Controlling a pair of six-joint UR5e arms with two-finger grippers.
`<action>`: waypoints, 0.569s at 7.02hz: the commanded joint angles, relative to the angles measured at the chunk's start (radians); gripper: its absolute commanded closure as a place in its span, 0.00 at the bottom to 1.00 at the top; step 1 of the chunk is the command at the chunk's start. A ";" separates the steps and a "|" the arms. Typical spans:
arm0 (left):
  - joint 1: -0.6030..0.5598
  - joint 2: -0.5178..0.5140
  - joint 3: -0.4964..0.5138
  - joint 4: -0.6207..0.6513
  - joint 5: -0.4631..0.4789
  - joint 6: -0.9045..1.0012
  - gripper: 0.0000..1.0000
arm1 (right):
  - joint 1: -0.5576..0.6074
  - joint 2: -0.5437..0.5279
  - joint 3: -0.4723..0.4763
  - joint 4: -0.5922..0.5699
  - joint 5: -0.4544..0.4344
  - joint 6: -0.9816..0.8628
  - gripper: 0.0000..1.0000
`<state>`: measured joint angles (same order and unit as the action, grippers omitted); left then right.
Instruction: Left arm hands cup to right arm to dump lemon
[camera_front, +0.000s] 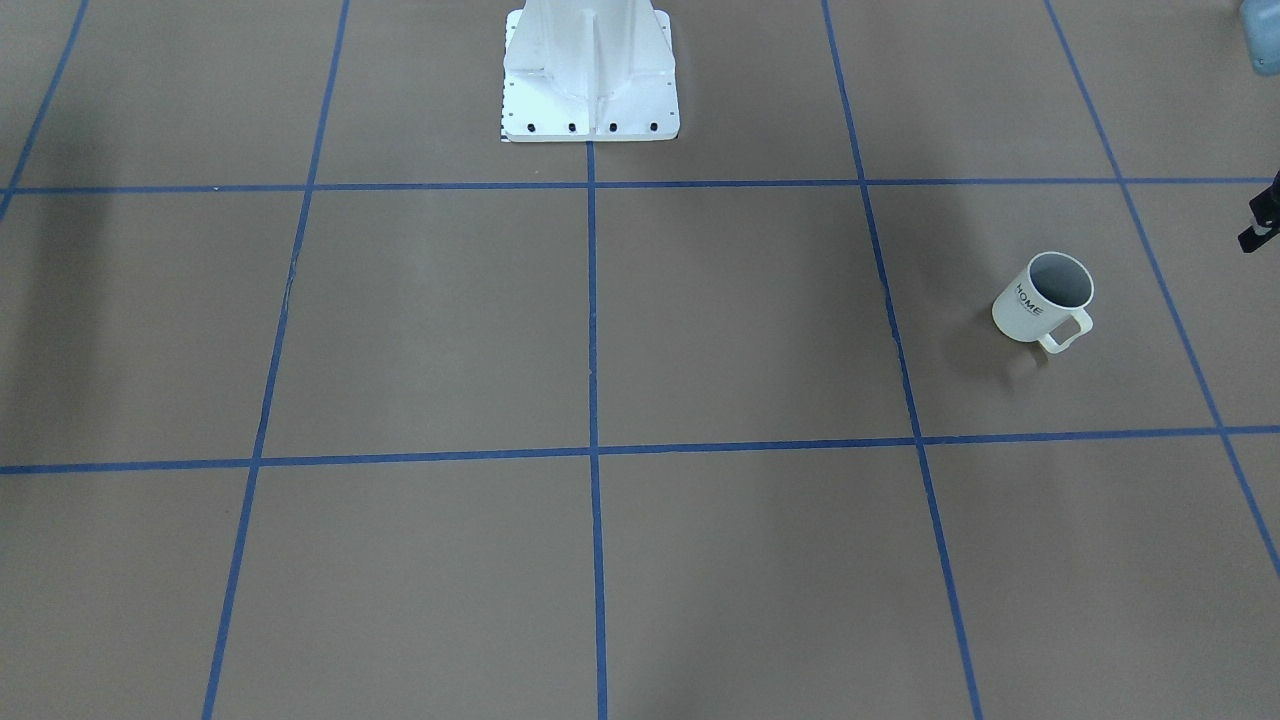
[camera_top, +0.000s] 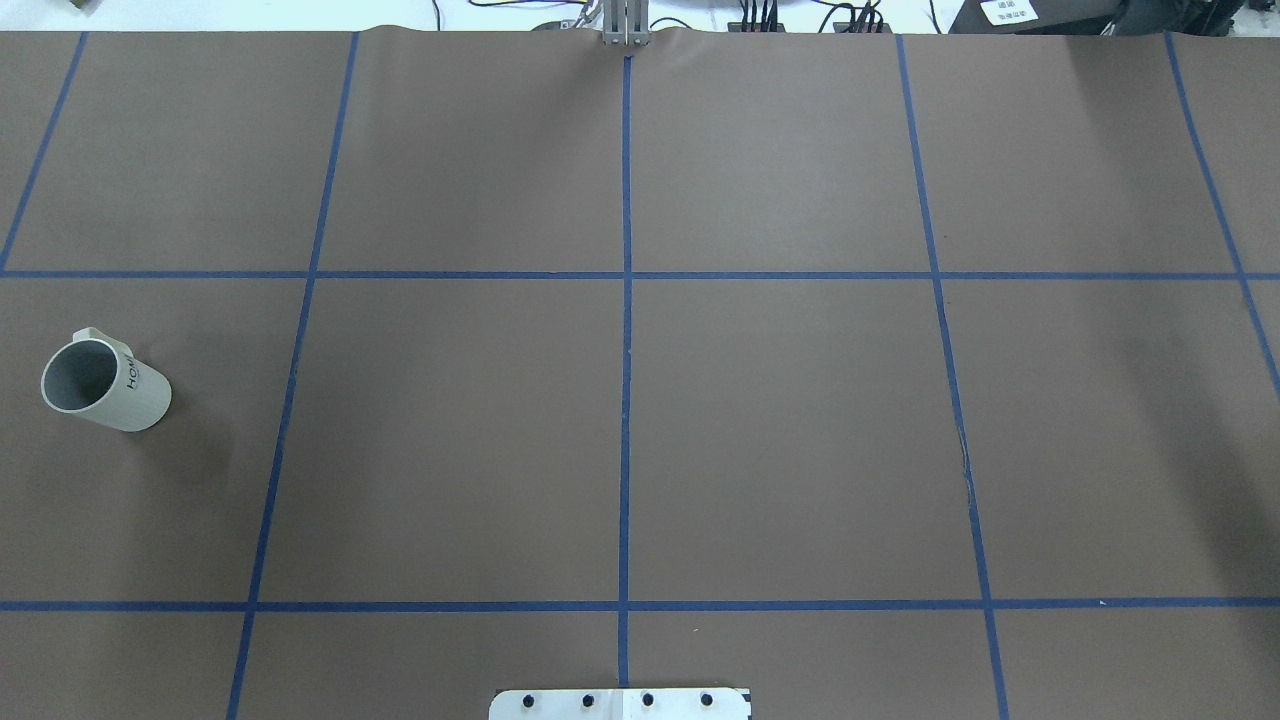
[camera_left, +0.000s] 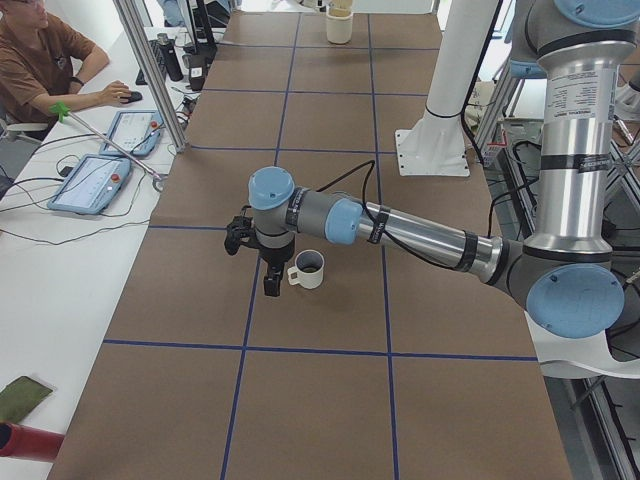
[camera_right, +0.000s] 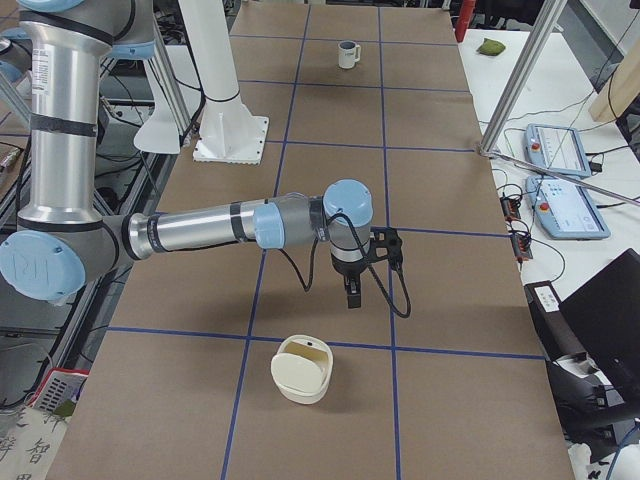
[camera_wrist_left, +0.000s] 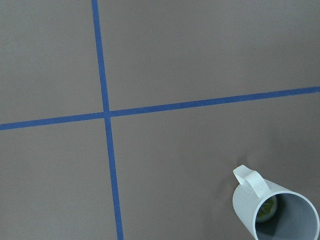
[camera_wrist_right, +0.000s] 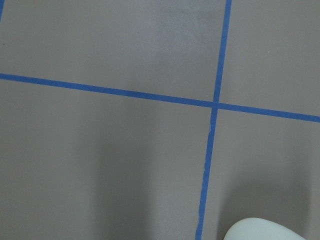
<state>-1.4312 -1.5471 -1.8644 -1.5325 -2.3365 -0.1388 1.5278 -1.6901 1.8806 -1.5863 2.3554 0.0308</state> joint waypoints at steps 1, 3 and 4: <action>-0.002 -0.001 -0.010 0.005 -0.007 -0.005 0.00 | 0.000 -0.002 0.000 -0.001 -0.001 0.000 0.00; -0.002 0.002 -0.018 0.005 -0.007 -0.054 0.00 | 0.000 -0.006 0.000 0.000 -0.001 0.000 0.00; -0.002 0.010 -0.016 0.002 -0.007 -0.053 0.00 | -0.001 -0.010 -0.001 0.000 -0.001 0.000 0.00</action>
<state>-1.4326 -1.5439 -1.8794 -1.5287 -2.3436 -0.1838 1.5276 -1.6960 1.8805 -1.5866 2.3547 0.0306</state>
